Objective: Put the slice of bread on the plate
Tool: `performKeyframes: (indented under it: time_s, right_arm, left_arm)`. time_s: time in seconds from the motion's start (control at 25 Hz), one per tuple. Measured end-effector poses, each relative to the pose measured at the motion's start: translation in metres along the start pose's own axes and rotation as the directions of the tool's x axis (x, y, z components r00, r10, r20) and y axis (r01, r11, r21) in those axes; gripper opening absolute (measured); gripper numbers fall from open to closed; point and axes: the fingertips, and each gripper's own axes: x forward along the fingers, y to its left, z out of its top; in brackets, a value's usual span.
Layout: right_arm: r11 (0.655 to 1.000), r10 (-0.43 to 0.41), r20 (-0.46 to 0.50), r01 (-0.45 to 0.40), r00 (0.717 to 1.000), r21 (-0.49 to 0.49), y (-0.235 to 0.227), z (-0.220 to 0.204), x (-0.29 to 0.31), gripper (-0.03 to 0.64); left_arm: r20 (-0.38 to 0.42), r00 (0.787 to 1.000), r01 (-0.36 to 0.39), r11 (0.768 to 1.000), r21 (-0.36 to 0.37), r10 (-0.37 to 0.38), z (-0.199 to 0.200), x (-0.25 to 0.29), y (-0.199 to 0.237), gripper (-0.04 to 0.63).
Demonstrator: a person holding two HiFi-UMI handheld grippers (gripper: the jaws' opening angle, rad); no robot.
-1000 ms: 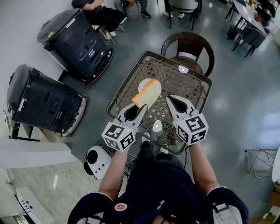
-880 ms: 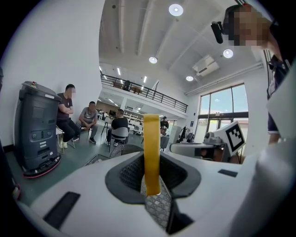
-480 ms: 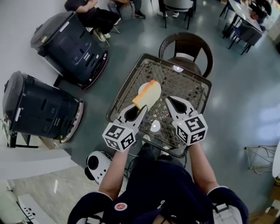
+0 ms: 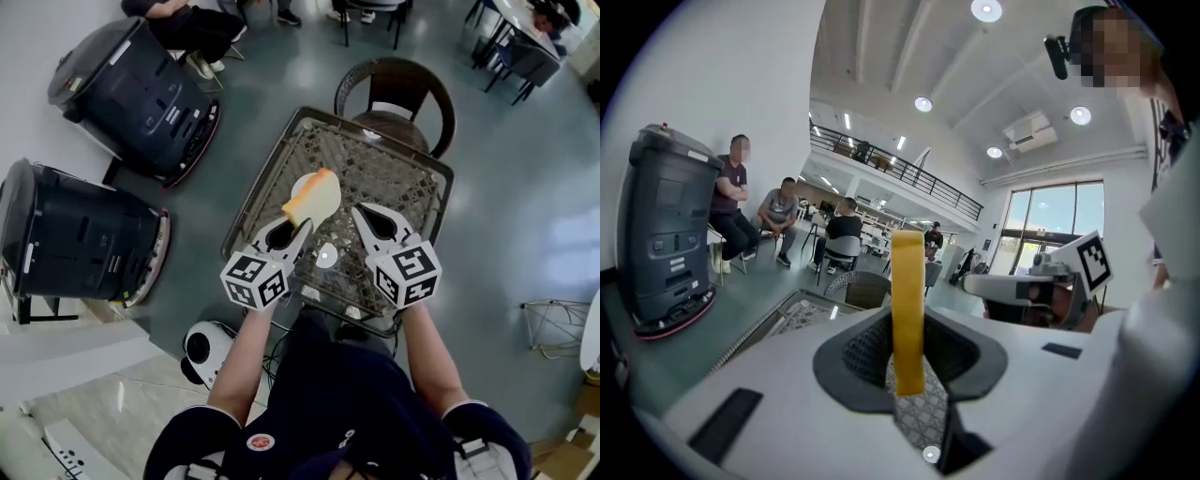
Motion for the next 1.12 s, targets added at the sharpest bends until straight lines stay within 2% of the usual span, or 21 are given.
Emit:
performKeyframes:
  time_s: [0.4,0.84,1.12]
  right_arm:
    - [0.996,-0.048,-0.094,0.054,0.994,0.067,-0.016,-0.040,0.037,0.006]
    - [0.988,-0.102,-0.182,0.121,0.978,0.093,-0.032,-0.063,0.064,0.006]
    - [0.981,-0.127,-0.218,0.154,0.968,0.114,-0.040,-0.076,0.075,0.006]
  left_arm:
    - [-0.126,0.992,0.015,0.994,-0.111,-0.029,-0.056,0.046,0.053,0.087]
    - [-0.246,0.967,0.016,0.978,-0.208,-0.068,-0.102,0.091,0.090,0.087]
    - [-0.327,0.942,-0.009,0.970,-0.244,-0.074,-0.125,0.111,0.115,0.087]
